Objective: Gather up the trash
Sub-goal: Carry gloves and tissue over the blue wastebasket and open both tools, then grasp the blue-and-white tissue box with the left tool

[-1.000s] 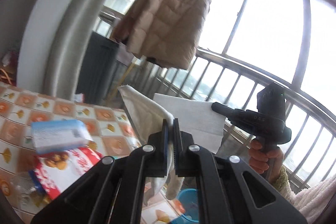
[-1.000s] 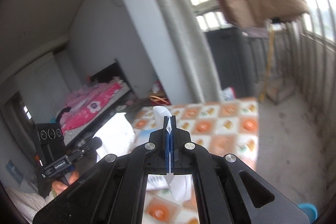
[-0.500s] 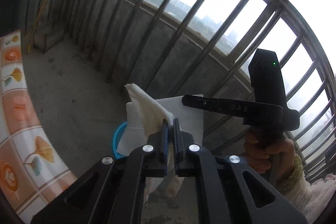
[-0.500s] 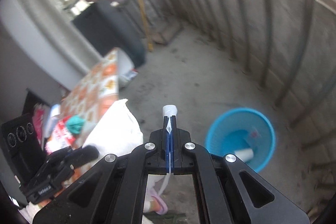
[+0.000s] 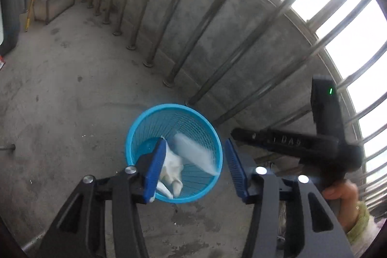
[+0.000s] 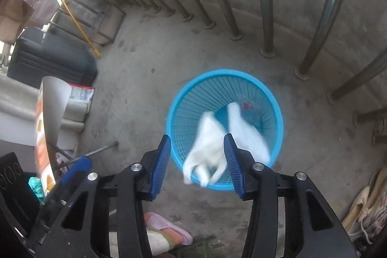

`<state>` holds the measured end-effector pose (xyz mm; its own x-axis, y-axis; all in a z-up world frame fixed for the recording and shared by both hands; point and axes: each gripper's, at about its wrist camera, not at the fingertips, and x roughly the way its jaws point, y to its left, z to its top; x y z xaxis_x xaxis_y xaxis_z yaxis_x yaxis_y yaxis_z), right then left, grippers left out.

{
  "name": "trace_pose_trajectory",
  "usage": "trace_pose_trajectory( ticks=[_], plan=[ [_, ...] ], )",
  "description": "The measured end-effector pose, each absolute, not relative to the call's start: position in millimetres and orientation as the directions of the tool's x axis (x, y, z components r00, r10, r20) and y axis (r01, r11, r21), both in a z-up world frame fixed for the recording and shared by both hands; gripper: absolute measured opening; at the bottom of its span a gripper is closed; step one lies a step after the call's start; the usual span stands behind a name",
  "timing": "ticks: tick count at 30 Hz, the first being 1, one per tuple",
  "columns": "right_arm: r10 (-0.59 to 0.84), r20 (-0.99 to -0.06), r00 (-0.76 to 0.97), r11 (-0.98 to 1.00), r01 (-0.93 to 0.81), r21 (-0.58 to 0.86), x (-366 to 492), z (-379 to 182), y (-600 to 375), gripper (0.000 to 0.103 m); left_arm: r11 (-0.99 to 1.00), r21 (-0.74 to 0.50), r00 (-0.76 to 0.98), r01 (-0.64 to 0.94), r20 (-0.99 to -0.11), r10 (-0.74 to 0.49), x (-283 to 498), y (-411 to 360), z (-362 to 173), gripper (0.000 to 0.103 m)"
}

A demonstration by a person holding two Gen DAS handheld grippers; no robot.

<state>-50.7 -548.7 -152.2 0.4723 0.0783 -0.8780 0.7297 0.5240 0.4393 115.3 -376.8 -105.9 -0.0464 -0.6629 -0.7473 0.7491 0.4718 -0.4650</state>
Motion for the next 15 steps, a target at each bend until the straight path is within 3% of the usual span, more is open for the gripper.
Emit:
trace_pose_trajectory(
  ticks=[7,15],
  plan=[
    [0.082,-0.87,0.487,0.567,0.695,0.442,-37.9,-143.9,-536.3,0.047,0.502,-0.448,0.049,0.74,-0.708,-0.704,126.8,-340.6,-77.1,0.054],
    [0.079,-0.829,0.553,0.733,0.532,0.424,-8.9,-98.1,-492.6,0.066,0.519,-0.405,0.169,0.753,-0.643,-0.747,115.5,-267.6,-16.9,0.064]
  ],
)
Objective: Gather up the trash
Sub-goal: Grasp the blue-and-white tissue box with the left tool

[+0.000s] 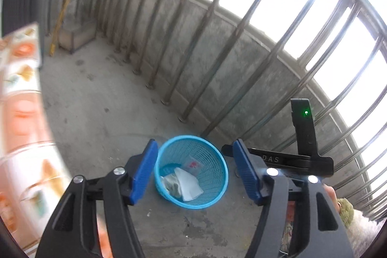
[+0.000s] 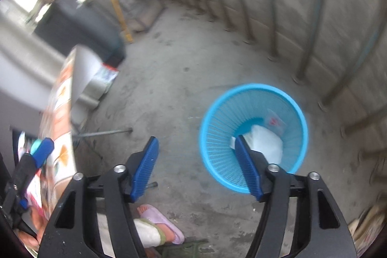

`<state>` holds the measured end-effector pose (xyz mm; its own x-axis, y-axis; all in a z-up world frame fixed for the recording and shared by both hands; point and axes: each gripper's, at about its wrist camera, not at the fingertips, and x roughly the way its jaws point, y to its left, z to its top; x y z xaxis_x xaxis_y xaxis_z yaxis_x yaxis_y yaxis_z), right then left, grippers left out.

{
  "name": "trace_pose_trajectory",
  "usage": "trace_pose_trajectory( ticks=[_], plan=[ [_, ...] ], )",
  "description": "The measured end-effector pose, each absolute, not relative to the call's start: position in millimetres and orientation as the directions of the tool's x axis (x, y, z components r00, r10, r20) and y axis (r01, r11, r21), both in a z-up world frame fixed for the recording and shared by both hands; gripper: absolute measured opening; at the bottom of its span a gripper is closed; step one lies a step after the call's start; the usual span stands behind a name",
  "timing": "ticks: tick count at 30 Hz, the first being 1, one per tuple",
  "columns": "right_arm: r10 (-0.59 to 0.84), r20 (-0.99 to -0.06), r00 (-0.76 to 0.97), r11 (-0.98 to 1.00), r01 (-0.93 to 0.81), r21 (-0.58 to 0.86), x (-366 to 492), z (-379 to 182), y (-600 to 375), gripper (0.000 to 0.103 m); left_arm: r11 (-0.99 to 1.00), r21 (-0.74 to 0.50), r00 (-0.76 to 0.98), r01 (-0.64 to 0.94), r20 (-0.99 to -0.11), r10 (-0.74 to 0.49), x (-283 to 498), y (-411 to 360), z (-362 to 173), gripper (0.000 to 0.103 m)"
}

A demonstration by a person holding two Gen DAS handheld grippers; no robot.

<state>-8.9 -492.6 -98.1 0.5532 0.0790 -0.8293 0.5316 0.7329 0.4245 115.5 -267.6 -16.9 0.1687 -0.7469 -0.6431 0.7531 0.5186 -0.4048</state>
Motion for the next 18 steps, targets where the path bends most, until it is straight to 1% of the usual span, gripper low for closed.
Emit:
trace_pose_trajectory(
  ticks=[4,6,9,14,18],
  plan=[
    [0.103,-0.811,0.576,0.816,0.417,0.4,4.7,-68.2,-458.7,0.07,0.554,-0.349,0.276,0.756,-0.597,-0.753,106.0,-210.9,18.9,0.069],
    [0.12,-0.794,0.596,0.846,0.358,0.396,11.1,-50.6,-439.4,0.074,0.584,-0.312,0.346,0.749,-0.568,-0.747,100.7,-177.1,35.2,0.072],
    [0.158,-0.759,0.632,0.873,0.269,0.406,22.1,-26.8,-408.8,0.077,0.636,-0.286,0.438,0.717,-0.525,-0.73,97.2,-124.3,55.7,0.073],
    [0.263,-0.712,0.651,0.89,0.121,0.439,53.6,1.7,-344.1,0.078,0.74,-0.309,0.581,0.598,-0.469,-0.666,109.1,-26.6,75.6,0.073],
    [0.345,-0.69,0.636,0.887,0.02,0.462,82.1,17.6,-287.8,0.078,0.804,-0.34,0.662,0.488,-0.456,-0.594,125.0,49.4,80.8,0.074]
  ],
)
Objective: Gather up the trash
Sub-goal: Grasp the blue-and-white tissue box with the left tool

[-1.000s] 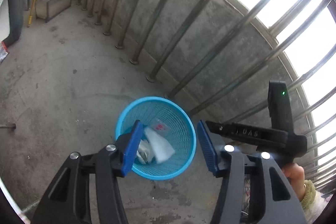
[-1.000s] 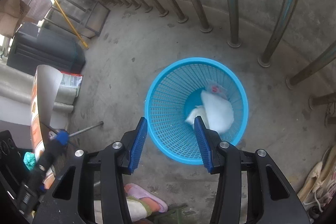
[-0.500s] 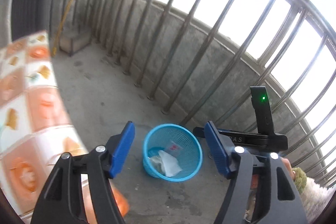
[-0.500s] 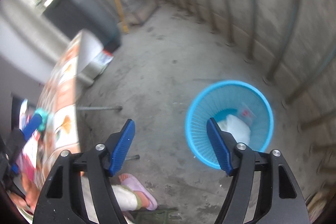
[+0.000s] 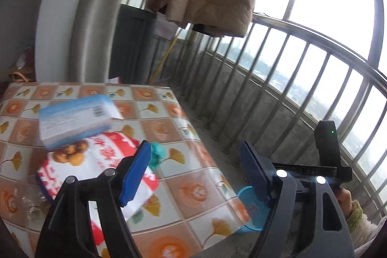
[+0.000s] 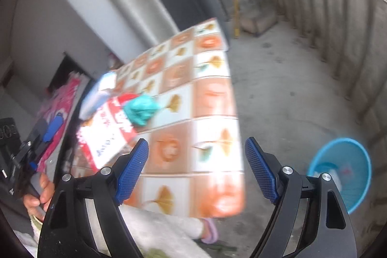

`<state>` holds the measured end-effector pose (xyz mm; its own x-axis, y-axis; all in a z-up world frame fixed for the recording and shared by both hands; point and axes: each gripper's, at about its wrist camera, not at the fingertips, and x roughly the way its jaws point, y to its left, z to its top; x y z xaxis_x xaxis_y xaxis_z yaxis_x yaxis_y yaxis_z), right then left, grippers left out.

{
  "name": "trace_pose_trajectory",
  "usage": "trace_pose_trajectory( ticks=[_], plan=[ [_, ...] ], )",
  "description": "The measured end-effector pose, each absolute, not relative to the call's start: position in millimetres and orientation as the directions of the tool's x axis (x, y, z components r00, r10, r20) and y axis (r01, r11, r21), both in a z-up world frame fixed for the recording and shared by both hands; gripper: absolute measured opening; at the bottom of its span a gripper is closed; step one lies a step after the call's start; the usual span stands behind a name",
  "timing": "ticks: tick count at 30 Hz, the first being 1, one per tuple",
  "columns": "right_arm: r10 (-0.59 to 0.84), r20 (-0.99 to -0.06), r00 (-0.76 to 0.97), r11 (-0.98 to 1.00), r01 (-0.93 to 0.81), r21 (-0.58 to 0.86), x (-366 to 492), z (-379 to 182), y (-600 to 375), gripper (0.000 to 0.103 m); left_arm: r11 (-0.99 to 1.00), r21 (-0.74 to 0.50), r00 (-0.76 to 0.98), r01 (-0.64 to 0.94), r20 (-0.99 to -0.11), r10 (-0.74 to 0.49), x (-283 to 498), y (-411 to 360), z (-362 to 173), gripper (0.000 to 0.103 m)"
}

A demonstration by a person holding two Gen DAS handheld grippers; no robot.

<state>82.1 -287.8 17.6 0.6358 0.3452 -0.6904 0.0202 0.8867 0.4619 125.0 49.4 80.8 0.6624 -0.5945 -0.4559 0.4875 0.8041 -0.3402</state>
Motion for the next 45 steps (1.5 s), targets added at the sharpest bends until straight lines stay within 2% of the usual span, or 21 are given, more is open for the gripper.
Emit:
trace_pose_trajectory(
  ticks=[5,11,18,24,30,35,38,39,45],
  plan=[
    [0.418,-0.672,0.612,0.879,-0.085,0.469,106.4,33.3,-223.2,0.078,0.843,-0.378,0.724,0.382,-0.443,-0.528,143.9,130.4,88.8,0.074],
    [0.466,-0.659,0.591,0.865,-0.146,0.481,136.3,48.4,-167.2,0.078,0.844,-0.429,0.726,0.323,-0.46,-0.511,172.4,181.8,87.4,0.076],
    [0.498,-0.645,0.58,0.848,-0.169,0.503,166.3,54.0,-139.0,0.078,0.775,-0.562,0.634,0.29,-0.493,-0.595,235.4,209.1,66.9,0.081],
    [0.524,-0.639,0.563,0.824,-0.146,0.547,190.4,46.0,-130.3,0.078,0.661,-0.741,0.496,0.117,-0.533,-0.686,304.5,226.7,15.0,0.08],
    [0.543,-0.639,0.545,0.805,-0.121,0.581,210.7,36.3,-128.3,0.078,0.562,-0.827,0.411,0.001,-0.512,-0.755,337.2,228.4,-26.1,0.079],
    [0.547,-0.636,0.544,0.797,-0.108,0.594,217.3,31.9,-133.4,0.078,0.508,-0.861,0.393,0.027,-0.458,-0.797,335.5,225.0,-28.8,0.061],
    [0.548,-0.636,0.543,0.793,-0.096,0.602,218.3,28.5,-137.4,0.078,0.501,-0.864,0.396,0.05,-0.443,-0.804,330.0,225.0,-23.8,0.047],
    [0.548,-0.636,0.543,0.792,-0.092,0.604,218.1,28.0,-138.6,0.078,0.494,-0.867,0.399,0.056,-0.434,-0.807,328.0,226.7,-21.8,0.04],
    [0.556,-0.622,0.552,0.778,-0.081,0.623,211.0,28.1,-145.6,0.078,0.447,-0.886,0.435,0.125,-0.356,-0.827,316.7,231.1,0.8,0.03]
  ],
)
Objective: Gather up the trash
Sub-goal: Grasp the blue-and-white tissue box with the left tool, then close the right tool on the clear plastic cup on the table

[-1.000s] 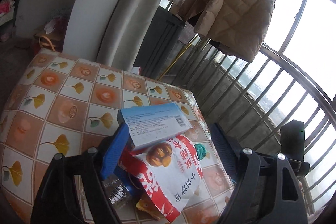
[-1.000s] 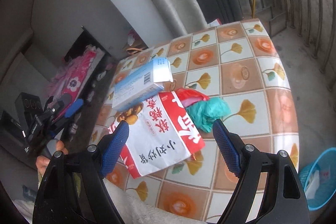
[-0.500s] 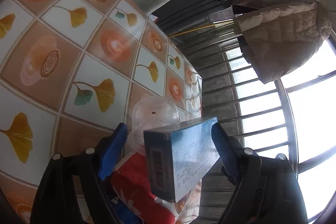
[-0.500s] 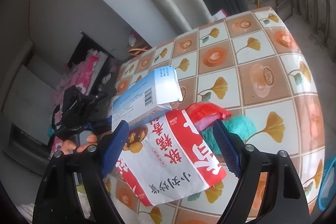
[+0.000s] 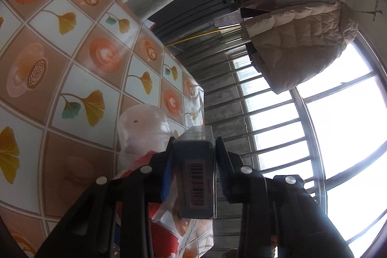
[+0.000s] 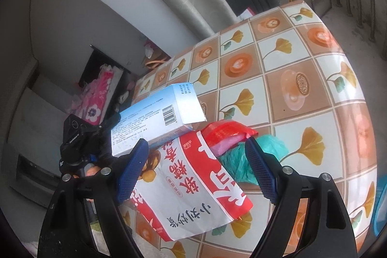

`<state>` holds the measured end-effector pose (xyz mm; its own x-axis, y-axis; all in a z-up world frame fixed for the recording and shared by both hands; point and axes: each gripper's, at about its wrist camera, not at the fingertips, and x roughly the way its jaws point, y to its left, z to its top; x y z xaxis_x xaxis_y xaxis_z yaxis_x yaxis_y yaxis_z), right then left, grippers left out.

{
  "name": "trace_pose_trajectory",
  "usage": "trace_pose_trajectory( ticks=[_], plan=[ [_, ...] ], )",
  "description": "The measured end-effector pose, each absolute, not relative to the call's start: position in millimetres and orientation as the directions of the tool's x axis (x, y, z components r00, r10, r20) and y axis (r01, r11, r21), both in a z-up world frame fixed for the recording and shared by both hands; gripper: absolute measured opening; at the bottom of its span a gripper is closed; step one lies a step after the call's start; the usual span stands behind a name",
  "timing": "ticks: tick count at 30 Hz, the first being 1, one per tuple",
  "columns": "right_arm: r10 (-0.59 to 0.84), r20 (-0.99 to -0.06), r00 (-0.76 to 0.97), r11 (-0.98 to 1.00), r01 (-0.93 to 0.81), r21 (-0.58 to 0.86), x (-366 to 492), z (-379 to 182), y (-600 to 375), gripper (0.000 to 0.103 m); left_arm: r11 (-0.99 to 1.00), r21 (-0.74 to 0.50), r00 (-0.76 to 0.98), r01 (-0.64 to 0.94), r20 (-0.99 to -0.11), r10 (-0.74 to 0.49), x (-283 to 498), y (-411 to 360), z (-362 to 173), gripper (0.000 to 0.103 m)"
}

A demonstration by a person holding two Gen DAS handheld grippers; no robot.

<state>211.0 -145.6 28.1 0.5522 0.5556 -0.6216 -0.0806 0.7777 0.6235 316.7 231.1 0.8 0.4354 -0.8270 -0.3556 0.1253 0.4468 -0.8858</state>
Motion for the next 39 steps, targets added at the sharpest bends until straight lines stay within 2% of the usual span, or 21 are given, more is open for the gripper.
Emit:
trace_pose_trajectory(
  ticks=[7,13,19,26,29,33,39],
  plan=[
    [0.559,-0.599,0.573,0.766,-0.081,0.638,201.1,34.9,-151.6,0.078,0.388,-0.889,0.518,0.242,-0.22,-0.827,293.9,237.2,51.3,0.03],
    [0.556,-0.598,0.578,0.767,-0.079,0.637,192.3,38.6,-154.2,0.078,0.464,-0.835,0.614,0.296,-0.205,-0.762,263.7,253.2,85.8,0.03],
    [0.584,-0.593,0.554,0.76,-0.115,0.64,201.4,49.7,-143.7,0.078,0.54,-0.792,0.732,0.286,-0.183,-0.656,228.4,292.7,102.8,0.03],
    [0.686,-0.593,0.422,0.72,-0.276,0.637,282.7,81.5,-61.4,0.078,0.557,-0.803,0.871,0.212,-0.103,-0.48,180.7,370.4,117.0,0.029],
    [0.691,-0.647,0.322,0.723,-0.292,0.626,320.4,72.0,-7.2,0.078,0.589,-0.794,0.918,0.147,-0.113,-0.381,157.4,401.7,114.6,0.029],
    [0.635,-0.732,0.246,0.766,-0.324,0.556,357.3,55.9,62.1,0.078,0.655,-0.754,0.949,0.048,-0.17,-0.265,134.4,429.2,103.4,0.029],
    [0.528,-0.829,0.182,0.836,-0.285,0.47,412.2,20.0,128.9,0.078,0.69,-0.722,0.949,-0.04,-0.244,-0.201,119.6,441.9,80.1,0.029]
  ],
)
